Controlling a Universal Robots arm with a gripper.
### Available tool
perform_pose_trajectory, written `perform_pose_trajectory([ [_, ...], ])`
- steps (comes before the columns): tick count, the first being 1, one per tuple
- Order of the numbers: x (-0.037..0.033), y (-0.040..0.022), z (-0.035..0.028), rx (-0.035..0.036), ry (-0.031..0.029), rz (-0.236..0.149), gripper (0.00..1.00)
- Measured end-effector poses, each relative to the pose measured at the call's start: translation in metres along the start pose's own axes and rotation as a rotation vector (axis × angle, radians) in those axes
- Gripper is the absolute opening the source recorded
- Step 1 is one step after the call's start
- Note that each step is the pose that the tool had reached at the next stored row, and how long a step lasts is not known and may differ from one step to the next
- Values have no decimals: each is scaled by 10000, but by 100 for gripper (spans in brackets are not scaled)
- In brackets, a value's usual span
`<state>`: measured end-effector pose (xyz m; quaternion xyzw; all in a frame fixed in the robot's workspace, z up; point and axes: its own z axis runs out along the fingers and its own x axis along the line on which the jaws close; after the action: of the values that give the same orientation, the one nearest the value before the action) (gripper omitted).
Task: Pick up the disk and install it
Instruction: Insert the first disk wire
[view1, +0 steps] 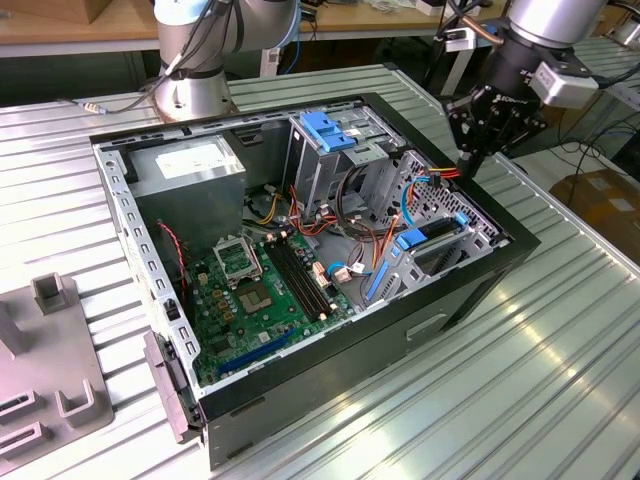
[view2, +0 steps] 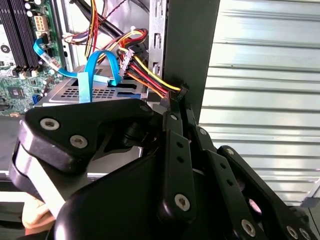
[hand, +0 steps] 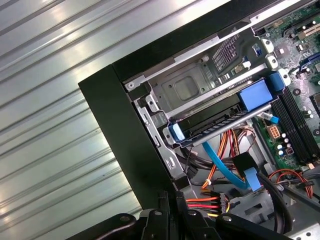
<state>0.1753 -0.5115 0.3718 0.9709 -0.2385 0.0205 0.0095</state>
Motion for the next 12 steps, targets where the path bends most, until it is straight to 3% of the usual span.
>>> perform_pose_trajectory([
  [12,-157,85,-6,-2,-1,37,16],
])
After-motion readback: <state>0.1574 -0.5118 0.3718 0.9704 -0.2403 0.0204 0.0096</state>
